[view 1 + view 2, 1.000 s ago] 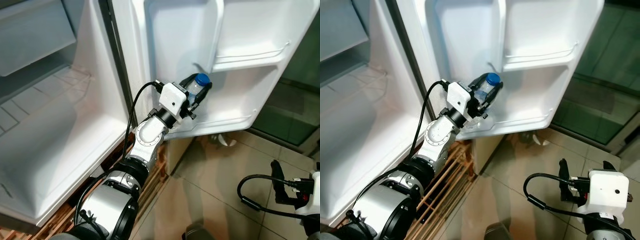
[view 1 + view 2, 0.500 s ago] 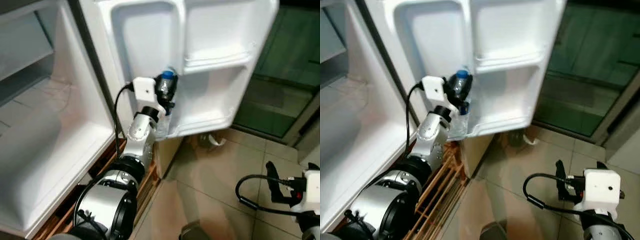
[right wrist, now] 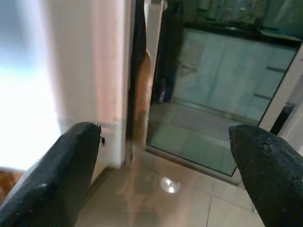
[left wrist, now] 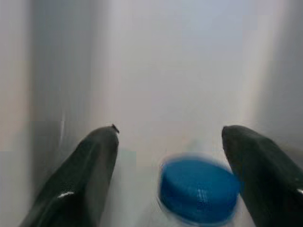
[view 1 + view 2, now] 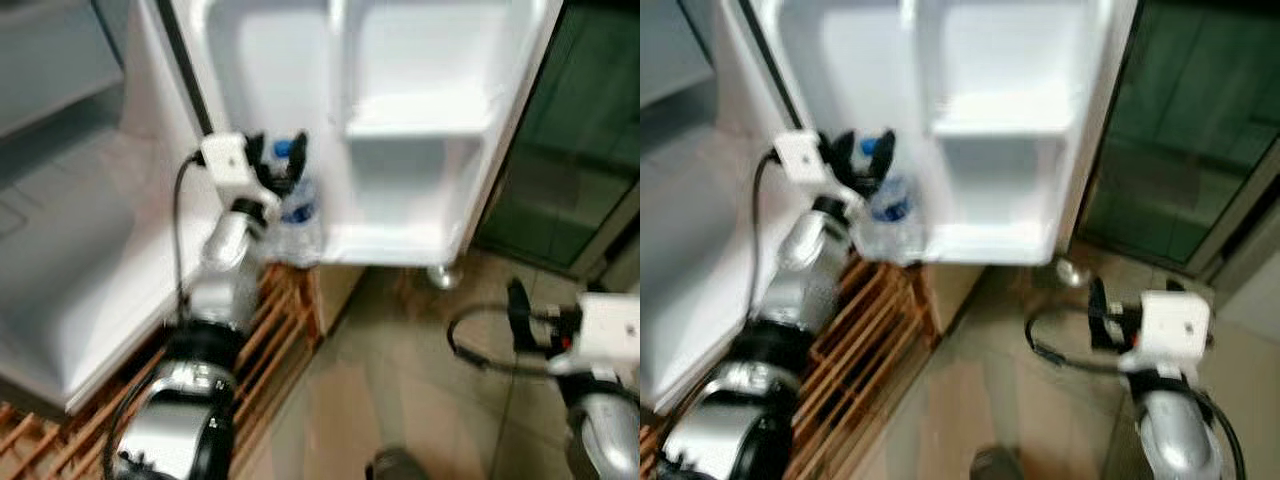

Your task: Restocking fridge

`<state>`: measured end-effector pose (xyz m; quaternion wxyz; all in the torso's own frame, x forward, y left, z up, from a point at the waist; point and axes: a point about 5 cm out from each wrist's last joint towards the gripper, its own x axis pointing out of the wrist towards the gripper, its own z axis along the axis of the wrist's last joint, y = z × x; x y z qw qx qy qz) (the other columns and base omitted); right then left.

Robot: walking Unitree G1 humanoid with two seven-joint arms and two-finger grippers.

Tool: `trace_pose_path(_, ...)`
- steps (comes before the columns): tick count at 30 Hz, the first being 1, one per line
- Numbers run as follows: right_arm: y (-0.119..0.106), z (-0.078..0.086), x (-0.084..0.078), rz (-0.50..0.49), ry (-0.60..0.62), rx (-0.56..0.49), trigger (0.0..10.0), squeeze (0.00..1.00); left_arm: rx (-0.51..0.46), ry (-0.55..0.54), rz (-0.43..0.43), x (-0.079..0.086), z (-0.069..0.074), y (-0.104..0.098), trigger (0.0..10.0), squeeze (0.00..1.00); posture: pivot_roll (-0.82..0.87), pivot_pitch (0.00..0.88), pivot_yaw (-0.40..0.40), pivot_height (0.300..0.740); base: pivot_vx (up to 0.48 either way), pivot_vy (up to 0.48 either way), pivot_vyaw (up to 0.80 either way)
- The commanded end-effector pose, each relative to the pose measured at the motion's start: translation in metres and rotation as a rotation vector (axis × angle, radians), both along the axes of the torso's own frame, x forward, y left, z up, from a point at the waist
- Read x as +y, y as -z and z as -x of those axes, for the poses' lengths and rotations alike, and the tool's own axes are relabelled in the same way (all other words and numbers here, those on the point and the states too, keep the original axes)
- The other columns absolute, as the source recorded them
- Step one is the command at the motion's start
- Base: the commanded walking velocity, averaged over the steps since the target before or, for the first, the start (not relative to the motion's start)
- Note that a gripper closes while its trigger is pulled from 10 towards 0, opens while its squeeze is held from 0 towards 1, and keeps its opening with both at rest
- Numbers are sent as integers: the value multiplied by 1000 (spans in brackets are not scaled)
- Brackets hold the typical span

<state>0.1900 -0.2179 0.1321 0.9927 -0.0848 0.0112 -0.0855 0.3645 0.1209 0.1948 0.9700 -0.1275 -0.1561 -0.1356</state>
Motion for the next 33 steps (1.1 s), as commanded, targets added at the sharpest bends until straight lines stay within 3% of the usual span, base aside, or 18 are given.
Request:
trace_pose_path(1,5,-4,4,-12,-4,10,10000,275,-65,-29,-34,13,1,-20,10000,1000,-253,0,120,732,0,0,0)
trace_pose_path(5,5,-15,3,-20,-6,-12,10000,275,-136,124,-105,8,16,-45,10000,1000,-195,0,124,732,0,0,0)
trace_pose_path(7,4,-22,3,-22,-6,-30,10000,275,-104,266,-156,9,29,-45,10000,1000,-174,0,123,732,0,0,0)
trace_pose_path(10,3,-30,5,-27,-15,-46,10000,271,-36,444,-200,19,49,-41,10000,1000,-138,0,113,732,0,0,0)
trace_pose_path(11,3,-30,5,-27,-15,-46,10000,271,-36,444,-200,19,49,-41,10000,1000,-138,0,113,732,0,0,0)
trace_pose_path(12,5,-33,6,-29,-26,-44,10000,275,15,554,-254,31,64,-34,10000,1000,-109,0,95,732,0,0,0)
trace_pose_path(14,6,-35,8,-32,-42,-40,10000,275,29,627,-312,45,78,-31,10000,1000,-94,0,80,732,0,0,0)
trace_pose_path(17,7,-38,7,-32,-58,-38,10000,271,74,634,-293,51,86,-27,10000,1000,-78,0,55,732,0,0,0)
trace_pose_path(19,4,-42,8,-36,-82,-52,10000,271,112,556,-173,55,85,-19,10000,1000,-74,0,46,732,0,0,0)
trace_pose_path(22,-1,-44,13,-39,-111,-69,10000,275,195,538,-129,43,95,4,10000,1000,-76,0,40,732,0,0,0)
trace_pose_path(23,-3,-44,15,-44,-117,-78,10000,271,278,447,-103,38,96,23,10000,0,-84,0,42,732,0,0,0)
trace_pose_path(28,-5,-40,17,-64,-112,-93,10000,275,311,437,-69,29,107,35,10000,0,-89,0,43,732,0,0,0)
trace_pose_path(29,-7,-37,19,-73,-118,-98,10000,271,302,407,-110,30,107,36,10000,0,-89,0,43,732,0,0,0)
trace_pose_path(33,-8,-28,29,-74,-163,-97,10000,275,302,296,-120,39,107,40,10000,0,-90,0,47,732,0,0,0)
